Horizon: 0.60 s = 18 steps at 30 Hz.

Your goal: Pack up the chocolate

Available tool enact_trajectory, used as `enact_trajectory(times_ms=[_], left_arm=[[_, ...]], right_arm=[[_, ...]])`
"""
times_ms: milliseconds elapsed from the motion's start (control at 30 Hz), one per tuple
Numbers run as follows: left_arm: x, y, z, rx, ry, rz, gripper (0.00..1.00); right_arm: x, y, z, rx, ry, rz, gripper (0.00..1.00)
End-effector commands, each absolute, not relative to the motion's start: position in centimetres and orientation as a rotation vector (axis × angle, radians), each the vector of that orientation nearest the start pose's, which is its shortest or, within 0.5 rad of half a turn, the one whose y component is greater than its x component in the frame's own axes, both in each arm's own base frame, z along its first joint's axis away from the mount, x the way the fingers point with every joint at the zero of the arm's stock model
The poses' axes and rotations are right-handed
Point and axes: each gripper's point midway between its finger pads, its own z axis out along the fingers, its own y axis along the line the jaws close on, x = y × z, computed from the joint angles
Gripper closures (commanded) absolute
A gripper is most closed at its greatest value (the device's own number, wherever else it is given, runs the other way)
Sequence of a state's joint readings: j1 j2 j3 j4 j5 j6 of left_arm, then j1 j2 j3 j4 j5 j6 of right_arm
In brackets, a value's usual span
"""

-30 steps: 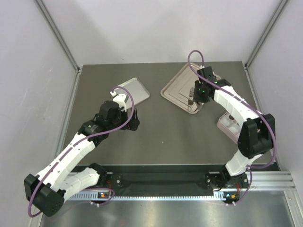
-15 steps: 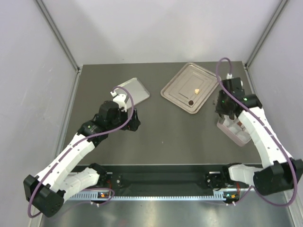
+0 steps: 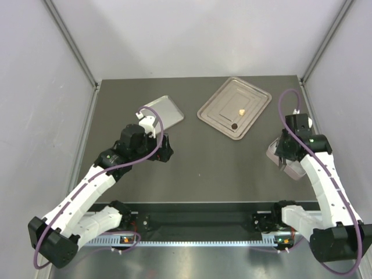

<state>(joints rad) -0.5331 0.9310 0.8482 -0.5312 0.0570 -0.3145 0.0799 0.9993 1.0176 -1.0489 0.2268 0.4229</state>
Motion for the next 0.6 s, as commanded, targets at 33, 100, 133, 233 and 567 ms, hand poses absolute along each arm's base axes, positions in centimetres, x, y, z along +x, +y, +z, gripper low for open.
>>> enact_trajectory(times_ms=[33, 100, 133, 233, 567], left_arm=[[24.2, -17.3, 21.1, 0.289, 2.139, -0.574, 0.04], [24.2, -17.3, 21.0, 0.288, 2.139, -0.572, 0.04], [24.2, -17.3, 21.0, 0.287, 2.139, -0.571, 0.04], [24.2, -17.3, 21.0, 0.288, 2.142, -0.570, 0.04], [24.3, -17.2, 21.0, 0.285, 2.140, -0.567, 0.04]], right_arm=[[22.0, -1.1, 17.1, 0.553, 2.469, -0.115, 0.73], [22.1, -1.3, 16.8, 0.558, 2.479, -0.124, 0.72], [22.1, -1.3, 16.6, 0.558, 2.482, -0.126, 0.71], [22.4, -1.4, 16.5, 0.559, 2.477, -0.130, 0.69], [22.6, -1.7, 16.3, 0.565, 2.471, -0.148, 0.66]])
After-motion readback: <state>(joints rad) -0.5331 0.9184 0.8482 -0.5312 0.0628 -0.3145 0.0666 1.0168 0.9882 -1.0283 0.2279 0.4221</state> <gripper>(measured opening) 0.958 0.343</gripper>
